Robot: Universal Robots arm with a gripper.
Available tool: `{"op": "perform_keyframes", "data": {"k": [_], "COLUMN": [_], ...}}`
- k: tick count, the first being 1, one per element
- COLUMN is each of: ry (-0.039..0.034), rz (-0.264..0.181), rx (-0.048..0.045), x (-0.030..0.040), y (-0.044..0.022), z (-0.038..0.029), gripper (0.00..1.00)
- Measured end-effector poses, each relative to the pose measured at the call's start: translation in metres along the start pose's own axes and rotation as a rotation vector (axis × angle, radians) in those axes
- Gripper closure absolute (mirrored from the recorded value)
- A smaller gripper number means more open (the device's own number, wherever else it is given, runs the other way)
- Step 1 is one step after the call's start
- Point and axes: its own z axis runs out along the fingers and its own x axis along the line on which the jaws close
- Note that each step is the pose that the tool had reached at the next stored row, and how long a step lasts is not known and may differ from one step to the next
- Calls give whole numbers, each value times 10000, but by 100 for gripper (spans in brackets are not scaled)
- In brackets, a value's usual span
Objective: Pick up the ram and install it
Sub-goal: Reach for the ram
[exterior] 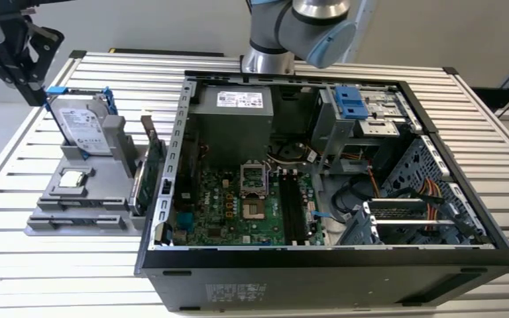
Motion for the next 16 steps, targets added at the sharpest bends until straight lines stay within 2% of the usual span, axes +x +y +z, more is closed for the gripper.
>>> {"op": "perform_keyframes", "data": {"k": [16], "ry": [-3], "rz": [97], "rx": [2], "x": [-30], "y": [-234], "z": [-11], "gripper": [100]}}
